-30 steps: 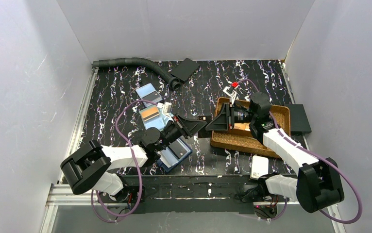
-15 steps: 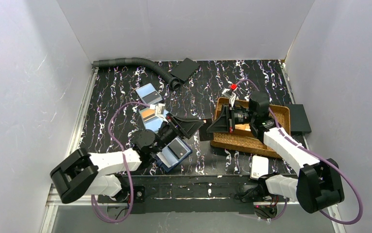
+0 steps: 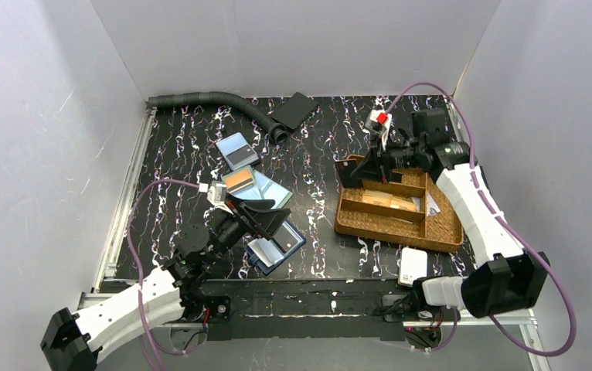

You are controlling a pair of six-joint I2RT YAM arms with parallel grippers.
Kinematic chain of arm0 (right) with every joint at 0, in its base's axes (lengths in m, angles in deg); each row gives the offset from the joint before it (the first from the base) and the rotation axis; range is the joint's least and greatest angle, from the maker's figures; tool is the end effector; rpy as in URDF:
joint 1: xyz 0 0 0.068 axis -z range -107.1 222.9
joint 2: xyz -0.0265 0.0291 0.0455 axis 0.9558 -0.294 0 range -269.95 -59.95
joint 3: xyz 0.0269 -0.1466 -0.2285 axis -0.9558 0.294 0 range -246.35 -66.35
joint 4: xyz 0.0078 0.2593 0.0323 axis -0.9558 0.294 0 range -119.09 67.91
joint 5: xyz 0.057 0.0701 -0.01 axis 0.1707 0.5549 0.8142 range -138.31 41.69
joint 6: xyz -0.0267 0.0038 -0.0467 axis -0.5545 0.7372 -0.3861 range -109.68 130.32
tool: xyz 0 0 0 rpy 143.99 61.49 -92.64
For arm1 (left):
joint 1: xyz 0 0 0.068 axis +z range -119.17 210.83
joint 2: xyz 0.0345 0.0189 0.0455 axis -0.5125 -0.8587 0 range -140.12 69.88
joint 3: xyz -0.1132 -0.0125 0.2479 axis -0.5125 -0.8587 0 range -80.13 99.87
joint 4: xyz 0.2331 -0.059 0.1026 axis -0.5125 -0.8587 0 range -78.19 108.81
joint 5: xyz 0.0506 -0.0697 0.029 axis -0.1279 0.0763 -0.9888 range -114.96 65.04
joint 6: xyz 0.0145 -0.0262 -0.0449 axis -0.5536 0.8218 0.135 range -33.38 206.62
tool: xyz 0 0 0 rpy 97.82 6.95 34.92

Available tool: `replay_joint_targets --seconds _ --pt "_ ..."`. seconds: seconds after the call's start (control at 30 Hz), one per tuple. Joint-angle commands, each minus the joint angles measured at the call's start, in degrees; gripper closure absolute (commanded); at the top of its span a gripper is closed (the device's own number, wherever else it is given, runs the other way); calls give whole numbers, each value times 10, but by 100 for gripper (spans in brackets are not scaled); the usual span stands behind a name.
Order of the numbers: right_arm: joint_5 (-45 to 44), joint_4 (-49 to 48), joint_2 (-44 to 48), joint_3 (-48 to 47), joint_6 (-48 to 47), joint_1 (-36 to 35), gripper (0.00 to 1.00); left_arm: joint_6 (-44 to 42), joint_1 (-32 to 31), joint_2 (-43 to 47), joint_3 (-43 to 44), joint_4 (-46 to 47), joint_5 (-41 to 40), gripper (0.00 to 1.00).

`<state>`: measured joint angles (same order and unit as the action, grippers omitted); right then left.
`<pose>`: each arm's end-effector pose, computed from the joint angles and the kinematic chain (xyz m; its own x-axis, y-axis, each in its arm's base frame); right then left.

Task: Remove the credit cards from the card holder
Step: Place the credit card in the storage box.

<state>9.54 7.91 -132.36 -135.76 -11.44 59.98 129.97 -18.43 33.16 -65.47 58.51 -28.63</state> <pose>0.2459 0.0874 0.3525 -0.3033 -0.2720 -0.9132 -0.9299 0.2937 0.2214 0.1076 -0.1215 0.2680 -0.3479 -0.6457 -0.6797 0.6566 0.3496 -0.6683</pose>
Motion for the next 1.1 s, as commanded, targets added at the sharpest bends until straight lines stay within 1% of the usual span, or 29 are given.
replay_joint_targets --seconds 0.0,0.07,0.17,0.23,0.27,0.33,0.43,0.53,0.6,0.73,0.87,0.97,1.07 --pt "-172 214 -56 -107 -236 8 99 -85 23 17 52 -168 27 2" --pt "-232 254 -87 -150 -287 15 99 -127 33 -8 93 -212 36 2" --pt "-285 328 -149 -232 -372 34 99 -174 44 -62 150 -241 37 2" --pt "-294 373 -195 -291 -407 59 99 -188 55 -106 187 -244 39 2" --pt "-297 393 -216 -317 -422 70 99 -190 61 -119 203 -244 54 2" --pt "-298 408 -250 -347 -434 95 99 -194 72 -156 233 -245 60 2" --pt "-302 410 -278 -366 -451 119 99 -192 82 -179 273 -257 45 2" --pt "-322 409 -290 -385 -462 124 99 -181 84 -181 294 -262 15 2" --pt "-333 407 -296 -396 -461 140 99 -183 85 -183 309 -272 4 2" --pt "-350 401 -309 -400 -459 148 99 -182 92 -202 350 -328 -22 2" --pt "-361 383 -328 -390 -465 151 99 -188 94 -246 399 -392 -31 2" --pt "-360 380 -354 -395 -466 151 99 -208 97 -276 437 -443 -22 2" --pt "-349 397 -388 -426 -464 151 99 -268 101 -312 480 -492 -9 2"
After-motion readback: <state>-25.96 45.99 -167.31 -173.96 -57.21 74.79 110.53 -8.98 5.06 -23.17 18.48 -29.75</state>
